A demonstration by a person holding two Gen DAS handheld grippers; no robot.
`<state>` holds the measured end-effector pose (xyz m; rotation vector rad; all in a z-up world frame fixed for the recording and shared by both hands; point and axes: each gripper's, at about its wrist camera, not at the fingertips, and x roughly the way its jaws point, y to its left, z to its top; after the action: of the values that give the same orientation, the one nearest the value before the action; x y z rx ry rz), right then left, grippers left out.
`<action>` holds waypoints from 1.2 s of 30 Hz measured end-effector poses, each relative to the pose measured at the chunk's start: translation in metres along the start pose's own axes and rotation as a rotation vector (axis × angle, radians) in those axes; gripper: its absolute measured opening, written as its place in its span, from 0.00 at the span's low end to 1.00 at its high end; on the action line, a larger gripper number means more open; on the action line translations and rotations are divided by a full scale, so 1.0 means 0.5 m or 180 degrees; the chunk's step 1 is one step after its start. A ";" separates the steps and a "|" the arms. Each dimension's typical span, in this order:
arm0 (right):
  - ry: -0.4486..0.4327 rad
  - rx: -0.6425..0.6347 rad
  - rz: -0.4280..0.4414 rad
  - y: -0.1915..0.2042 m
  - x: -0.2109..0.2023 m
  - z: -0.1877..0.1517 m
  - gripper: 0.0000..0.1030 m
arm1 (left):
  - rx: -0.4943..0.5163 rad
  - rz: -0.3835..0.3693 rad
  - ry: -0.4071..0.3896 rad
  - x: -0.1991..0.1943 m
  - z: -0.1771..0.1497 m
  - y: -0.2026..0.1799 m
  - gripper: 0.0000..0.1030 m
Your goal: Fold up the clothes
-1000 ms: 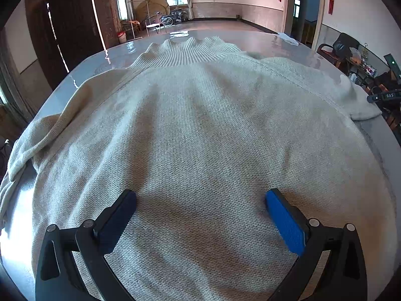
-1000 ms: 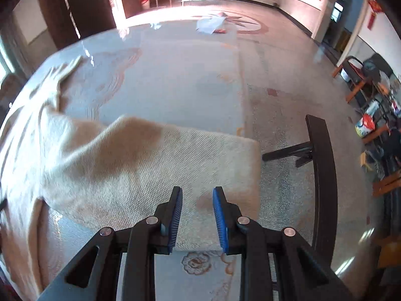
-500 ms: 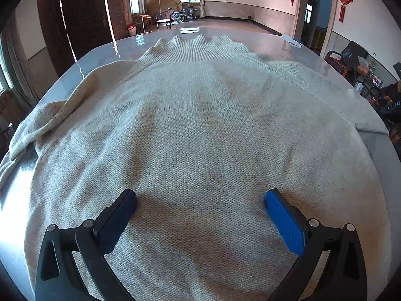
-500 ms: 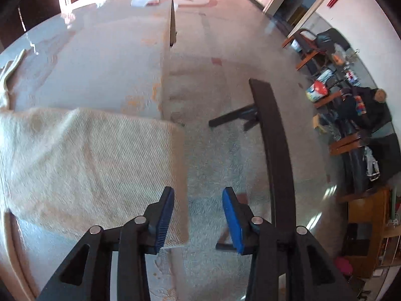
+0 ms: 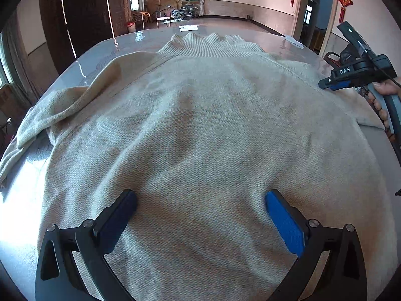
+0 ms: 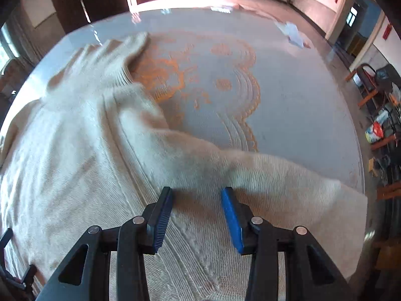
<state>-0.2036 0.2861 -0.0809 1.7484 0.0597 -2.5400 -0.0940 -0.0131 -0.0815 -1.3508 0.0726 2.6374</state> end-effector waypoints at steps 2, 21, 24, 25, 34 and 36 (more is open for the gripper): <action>-0.0025 0.0109 -0.0009 -0.008 0.008 -0.046 0.43 | 0.0039 -0.0026 -0.0013 -0.009 -0.011 0.005 1.00; -0.0103 0.0417 -0.0205 0.041 0.275 -0.014 0.47 | -0.0032 0.0065 0.0040 0.017 0.024 0.115 1.00; -0.0272 0.0453 -0.0216 0.065 0.264 -0.032 0.45 | -0.0016 0.0137 0.0002 -0.002 0.036 0.148 1.00; -0.0416 0.0320 -0.0119 0.094 0.246 -0.049 0.45 | -0.0038 0.0202 -0.0057 -0.014 0.044 0.174 1.00; -0.0214 -0.1187 0.0639 0.437 0.292 -0.259 0.45 | -0.0143 0.1128 -0.0279 -0.102 0.052 0.520 1.00; -0.0102 -0.1286 0.0633 0.475 0.333 -0.278 0.45 | 0.0001 0.1233 -0.0238 -0.097 0.048 0.580 1.00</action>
<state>-0.1171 0.0538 -0.2859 1.4785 0.3520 -2.2218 -0.1374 -0.3016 -0.0390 -1.3524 0.3590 2.9965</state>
